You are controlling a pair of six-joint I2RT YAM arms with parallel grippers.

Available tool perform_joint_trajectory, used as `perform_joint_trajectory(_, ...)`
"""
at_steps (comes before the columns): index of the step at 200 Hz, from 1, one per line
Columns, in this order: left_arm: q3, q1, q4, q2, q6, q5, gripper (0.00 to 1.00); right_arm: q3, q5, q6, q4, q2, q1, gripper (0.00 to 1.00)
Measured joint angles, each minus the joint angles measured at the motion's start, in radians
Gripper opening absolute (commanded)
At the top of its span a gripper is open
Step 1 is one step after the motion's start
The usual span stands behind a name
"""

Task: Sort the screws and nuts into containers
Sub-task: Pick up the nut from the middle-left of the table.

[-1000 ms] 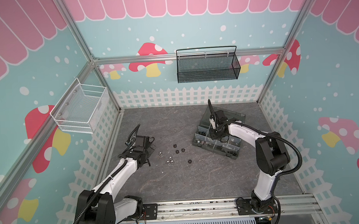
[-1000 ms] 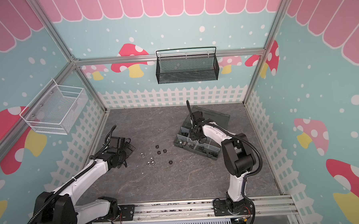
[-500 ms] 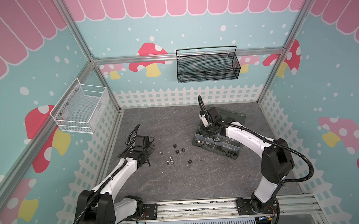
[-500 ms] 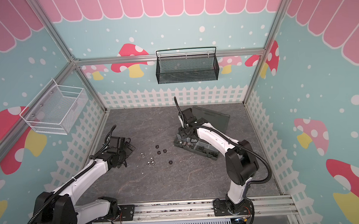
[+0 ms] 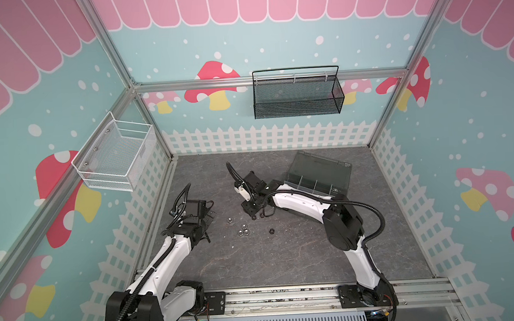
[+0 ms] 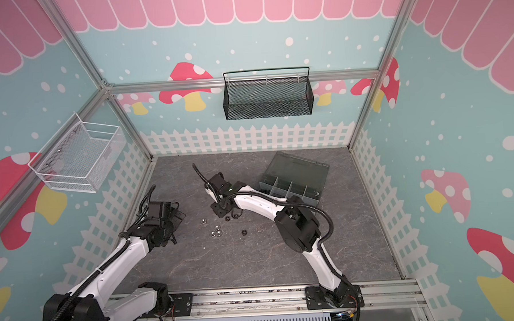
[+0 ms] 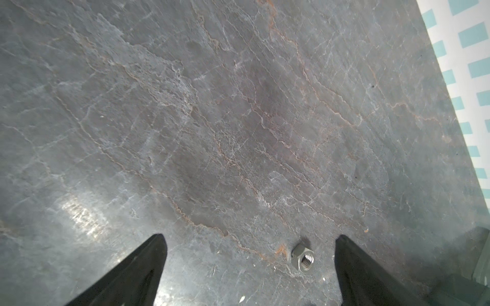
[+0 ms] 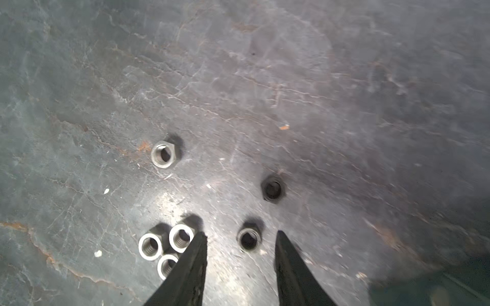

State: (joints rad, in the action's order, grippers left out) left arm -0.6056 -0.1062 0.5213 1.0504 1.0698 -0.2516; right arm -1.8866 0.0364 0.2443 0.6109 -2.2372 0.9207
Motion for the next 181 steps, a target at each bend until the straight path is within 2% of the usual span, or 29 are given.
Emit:
perform_joint_trajectory(44,0.033,0.007,0.004,-0.054,0.024,-0.026,1.0,-0.173,0.014,-0.041,0.01,-0.13,0.069,0.5)
perform_joint_trajectory(87,0.05,0.007,0.01,-0.08,0.028,-0.03,1.0,-0.292,0.002,-0.064,0.022,-0.23,0.091,0.51)
perform_joint_trajectory(133,0.051,0.009,0.013,-0.094,0.032,-0.034,1.0,-0.322,-0.045,-0.079,0.048,-0.283,0.091,0.51)
perform_joint_trajectory(181,0.051,0.013,0.013,-0.094,0.035,-0.035,1.0,-0.333,-0.066,-0.085,0.066,-0.3,0.091,0.42)
